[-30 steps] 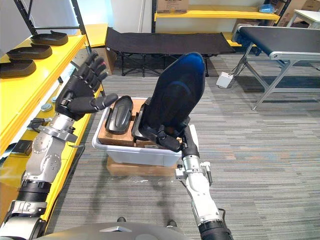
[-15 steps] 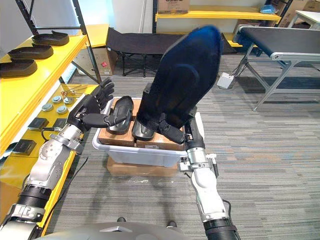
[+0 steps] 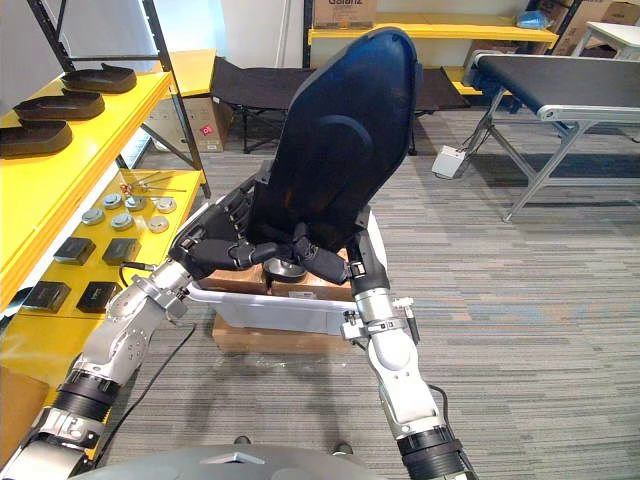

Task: Walk over and take three plastic housings, then place them on the shelf

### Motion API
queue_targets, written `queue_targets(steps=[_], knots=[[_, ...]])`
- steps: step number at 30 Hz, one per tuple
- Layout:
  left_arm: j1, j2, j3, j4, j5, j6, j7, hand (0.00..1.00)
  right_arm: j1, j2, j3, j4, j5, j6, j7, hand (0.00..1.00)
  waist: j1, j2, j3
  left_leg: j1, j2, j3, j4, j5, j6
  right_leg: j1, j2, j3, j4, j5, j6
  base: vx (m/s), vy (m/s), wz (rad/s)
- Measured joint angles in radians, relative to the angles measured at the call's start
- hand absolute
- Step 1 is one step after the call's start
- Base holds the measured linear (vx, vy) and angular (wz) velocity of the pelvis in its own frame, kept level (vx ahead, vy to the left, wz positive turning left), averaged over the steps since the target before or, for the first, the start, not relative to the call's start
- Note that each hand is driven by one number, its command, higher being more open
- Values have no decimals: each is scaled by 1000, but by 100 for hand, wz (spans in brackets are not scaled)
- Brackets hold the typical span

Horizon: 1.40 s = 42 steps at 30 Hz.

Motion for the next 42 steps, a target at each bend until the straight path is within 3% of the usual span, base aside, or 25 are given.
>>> queue_targets(steps=[6,17,40,41,42], knots=[[-2,-38,-26,-2,-97,11,-41,100,-10,2,1,1,0,0,5,0,0,-2,1,0,0,0,0,0,0,0,0,0,0,0,0,0,0,0],[-2,-52,-14,-2,-96,11,-44,100,-10,12,-1,1,1,0,35,0,0,-13,8,0,0,-1,0,0,0,1,0,-1,0,0,0,0,0,0],[-2,-83,22,-48,-1,-18,113,100,-10,35,49,8,1,75,89,0,0,-23,14,2,-1,-3,0,1,1,4,-1,-3,0,0,0,0,0,0],[-2,-83,22,-50,-1,-17,114,0,-10,35,52,8,2,75,89,0,0,-23,14,2,-1,-3,0,1,1,4,-1,-3,0,0,0,0,0,0],[-2,-82,22,-52,-1,-16,115,0,-10,35,56,8,2,75,86,0,-1,-23,14,2,-1,-3,0,1,1,4,-1,-3,0,0,0,0,0,0]])
